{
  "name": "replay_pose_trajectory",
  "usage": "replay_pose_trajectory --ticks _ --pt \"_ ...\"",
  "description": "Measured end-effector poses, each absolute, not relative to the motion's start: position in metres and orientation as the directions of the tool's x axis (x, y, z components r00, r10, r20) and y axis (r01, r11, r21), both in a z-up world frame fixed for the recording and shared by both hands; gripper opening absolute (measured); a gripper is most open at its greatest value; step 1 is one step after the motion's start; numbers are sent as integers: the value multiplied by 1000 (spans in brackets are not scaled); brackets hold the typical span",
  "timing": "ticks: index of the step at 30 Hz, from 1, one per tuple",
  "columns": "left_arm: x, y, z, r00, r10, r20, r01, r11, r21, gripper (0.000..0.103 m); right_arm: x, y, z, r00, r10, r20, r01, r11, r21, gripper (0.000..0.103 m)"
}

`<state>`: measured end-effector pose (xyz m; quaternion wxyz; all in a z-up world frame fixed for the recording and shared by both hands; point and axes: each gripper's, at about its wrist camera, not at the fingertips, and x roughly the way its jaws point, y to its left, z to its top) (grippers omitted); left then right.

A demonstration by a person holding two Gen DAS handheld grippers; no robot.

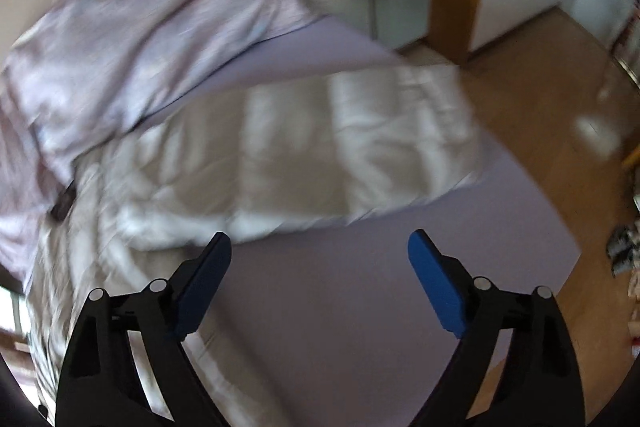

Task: Fold large clothes
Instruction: 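Grasp the jacket sleeve cuff with the right gripper and lift it, then carry the sleeve across the jacket front and lay it down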

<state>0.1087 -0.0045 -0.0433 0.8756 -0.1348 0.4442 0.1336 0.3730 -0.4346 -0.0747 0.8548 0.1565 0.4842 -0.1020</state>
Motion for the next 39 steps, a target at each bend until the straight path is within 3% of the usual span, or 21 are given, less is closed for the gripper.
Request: replay_pose_trajectory --ticks 7,20,23,25,28,39 --pt "122 -12 -48 540 135 -830 -378 921 -96 101 407 -524 -101 440 -72 -895 498 849 176 86" --pt "130 -18 -50 529 146 -836 -382 921 -81 101 428 -560 -141 379 -13 -925 570 791 223 64" --pt "131 -10 -52 526 145 -838 -384 920 -81 101 430 -555 -137 374 -45 -926 554 812 184 49" --pt "132 -3 -53 523 148 -839 -382 921 -77 101 432 -551 -134 393 -18 -919 538 815 214 29" --pt "135 10 -56 516 143 -844 -376 924 -73 101 431 -543 -129 395 -41 -918 544 816 197 22" --pt "147 80 -53 514 161 -843 -390 919 -62 101 442 -478 -87 436 -189 -880 521 851 75 18"
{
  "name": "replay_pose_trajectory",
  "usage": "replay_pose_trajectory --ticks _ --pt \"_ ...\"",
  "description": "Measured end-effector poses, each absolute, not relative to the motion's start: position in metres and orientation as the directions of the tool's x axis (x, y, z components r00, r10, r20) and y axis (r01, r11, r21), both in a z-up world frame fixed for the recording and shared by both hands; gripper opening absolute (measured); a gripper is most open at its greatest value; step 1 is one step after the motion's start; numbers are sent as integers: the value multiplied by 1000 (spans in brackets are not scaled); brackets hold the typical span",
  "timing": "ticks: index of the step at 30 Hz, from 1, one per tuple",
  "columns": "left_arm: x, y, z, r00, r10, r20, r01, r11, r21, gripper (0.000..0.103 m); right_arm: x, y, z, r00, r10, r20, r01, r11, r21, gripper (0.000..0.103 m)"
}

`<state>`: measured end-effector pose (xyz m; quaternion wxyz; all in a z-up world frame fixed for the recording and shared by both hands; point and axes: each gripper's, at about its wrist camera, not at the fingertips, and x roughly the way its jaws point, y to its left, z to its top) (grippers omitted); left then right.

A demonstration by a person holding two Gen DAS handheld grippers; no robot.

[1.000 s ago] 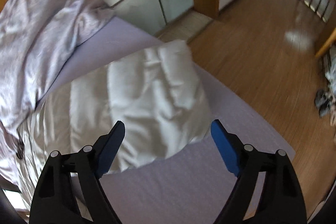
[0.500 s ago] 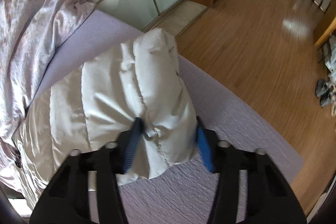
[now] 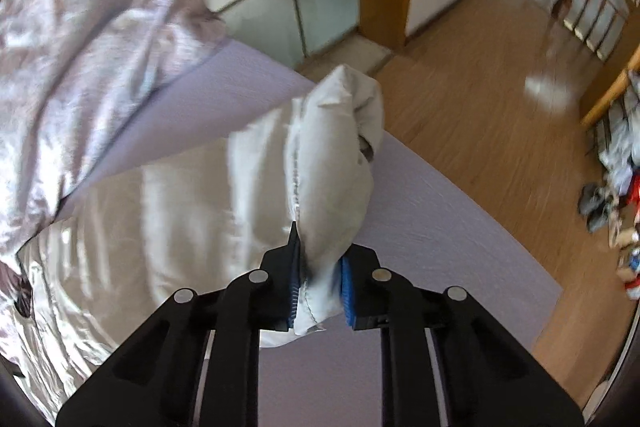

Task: Fold large clothes
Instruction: 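Carry the sleeve across the jacket front and lay it down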

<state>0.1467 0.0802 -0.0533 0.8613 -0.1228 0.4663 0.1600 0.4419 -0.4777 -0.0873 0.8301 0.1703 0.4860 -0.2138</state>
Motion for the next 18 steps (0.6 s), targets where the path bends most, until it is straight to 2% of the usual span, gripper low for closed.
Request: replay_pose_trajectory --ticks 7,13,18 --pt "154 124 -51 526 146 -838 -390 917 -85 101 461 -383 -59 514 -79 -854 364 921 134 17" --pt "157 155 -48 536 147 -831 -379 922 -81 101 477 -268 -58 511 89 -855 167 965 200 17" --pt "160 185 -51 529 139 -837 -398 912 -100 101 479 -178 -81 442 107 -891 39 990 138 17"
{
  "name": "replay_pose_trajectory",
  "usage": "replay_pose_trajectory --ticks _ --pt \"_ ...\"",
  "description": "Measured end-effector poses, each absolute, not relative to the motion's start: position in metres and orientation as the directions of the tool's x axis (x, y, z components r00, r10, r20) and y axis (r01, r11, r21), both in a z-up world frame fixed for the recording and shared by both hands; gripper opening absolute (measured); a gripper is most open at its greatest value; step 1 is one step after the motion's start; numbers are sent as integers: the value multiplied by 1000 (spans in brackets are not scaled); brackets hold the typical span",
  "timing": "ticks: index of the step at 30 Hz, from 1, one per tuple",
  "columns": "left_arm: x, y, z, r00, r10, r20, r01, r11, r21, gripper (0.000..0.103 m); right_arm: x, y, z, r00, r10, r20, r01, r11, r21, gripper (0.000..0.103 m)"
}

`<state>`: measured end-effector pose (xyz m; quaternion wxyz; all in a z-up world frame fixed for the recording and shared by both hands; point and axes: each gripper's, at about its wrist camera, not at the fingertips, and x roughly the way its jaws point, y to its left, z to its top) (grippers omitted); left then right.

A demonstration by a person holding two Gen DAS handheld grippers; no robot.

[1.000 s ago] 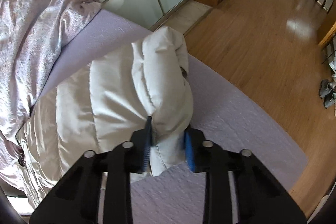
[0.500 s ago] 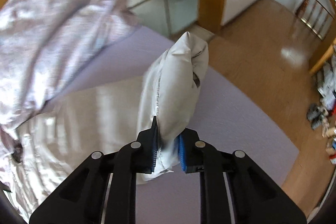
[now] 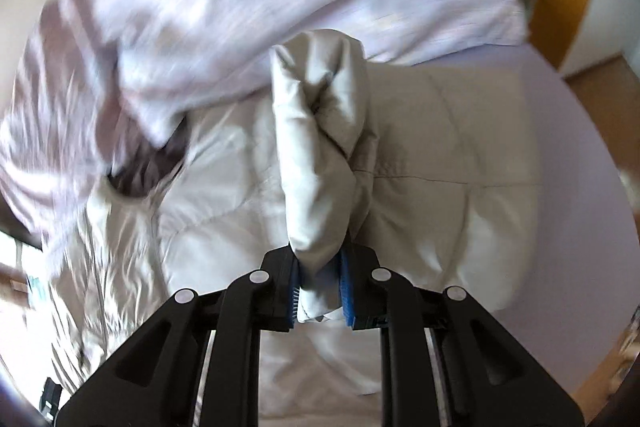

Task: Fold large clothes
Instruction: 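Carry the sleeve across the jacket front and lay it down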

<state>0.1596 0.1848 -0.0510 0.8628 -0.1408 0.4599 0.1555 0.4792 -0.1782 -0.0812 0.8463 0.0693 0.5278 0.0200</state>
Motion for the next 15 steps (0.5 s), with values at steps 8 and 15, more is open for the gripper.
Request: replay_pose_trajectory --ticks 8,15 --pt "158 216 -54 531 128 -837 -413 903 -124 101 463 -80 -111 355 161 -921 -101 986 133 17" --pt "157 237 -56 522 132 -842 -446 885 -137 101 453 -10 -121 302 245 -921 -203 961 190 17"
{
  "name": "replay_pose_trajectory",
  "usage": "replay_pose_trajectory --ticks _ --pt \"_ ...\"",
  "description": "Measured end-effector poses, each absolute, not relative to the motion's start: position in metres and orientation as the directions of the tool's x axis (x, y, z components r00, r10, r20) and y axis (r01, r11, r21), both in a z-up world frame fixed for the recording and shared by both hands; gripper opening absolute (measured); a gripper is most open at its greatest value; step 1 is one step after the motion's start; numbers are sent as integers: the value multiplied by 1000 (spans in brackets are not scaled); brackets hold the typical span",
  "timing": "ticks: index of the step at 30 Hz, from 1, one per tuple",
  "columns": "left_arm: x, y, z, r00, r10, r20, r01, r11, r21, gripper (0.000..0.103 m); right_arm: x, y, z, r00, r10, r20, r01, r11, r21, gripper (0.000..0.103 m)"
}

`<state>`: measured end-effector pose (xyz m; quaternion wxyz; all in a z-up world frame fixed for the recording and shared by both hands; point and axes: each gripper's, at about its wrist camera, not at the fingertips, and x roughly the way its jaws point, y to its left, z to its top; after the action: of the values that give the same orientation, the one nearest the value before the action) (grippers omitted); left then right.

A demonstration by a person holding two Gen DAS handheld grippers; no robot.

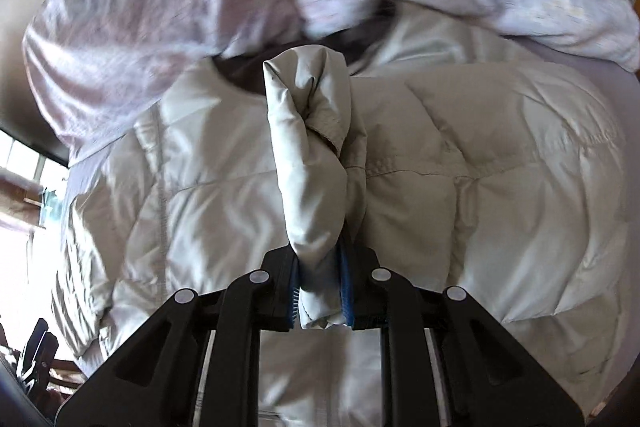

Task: Fold large clothes
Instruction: 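Carry the sleeve across the jacket front and lay it down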

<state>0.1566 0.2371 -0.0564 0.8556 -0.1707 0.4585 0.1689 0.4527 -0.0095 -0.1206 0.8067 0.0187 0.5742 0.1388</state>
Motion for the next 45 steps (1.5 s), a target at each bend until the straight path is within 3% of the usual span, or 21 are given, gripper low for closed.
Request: replay_pose_trajectory --ticks 3,5,7,8,11,16,24,34,44,45 --pt "155 245 -58 519 120 -846 -458 875 -156 101 447 6 -130 271 237 -933 -240 955 173 23" --pt "154 250 -59 517 109 -849 -464 869 -171 101 443 14 -132 247 230 -941 -287 945 156 33" --pt "153 255 -59 512 110 -852 -474 863 -173 101 439 16 -119 259 277 -925 -316 930 189 56" --pt "152 257 -59 509 114 -853 -478 862 -170 101 436 15 -111 280 307 -910 -316 924 214 58" --pt "148 265 -59 502 136 -854 -497 853 -157 101 437 -3 -84 374 368 -851 -288 919 270 57" --pt "132 287 -59 479 170 -861 -561 814 -151 101 455 -15 -101 374 253 -892 -183 963 196 36" --pt "93 323 -60 452 209 -867 -645 748 -156 101 444 30 -159 284 150 -947 -264 962 73 36" --pt "54 378 -86 383 287 -878 -737 668 -103 101 441 53 -170 307 127 -943 -264 964 44 36" --pt "7 448 -129 367 190 -911 -813 541 -215 101 443 36 -163 301 109 -947 -226 973 41 37" --pt "6 450 -131 382 173 -908 -809 538 -238 97 443 37 -163 303 106 -947 -222 974 38 37"
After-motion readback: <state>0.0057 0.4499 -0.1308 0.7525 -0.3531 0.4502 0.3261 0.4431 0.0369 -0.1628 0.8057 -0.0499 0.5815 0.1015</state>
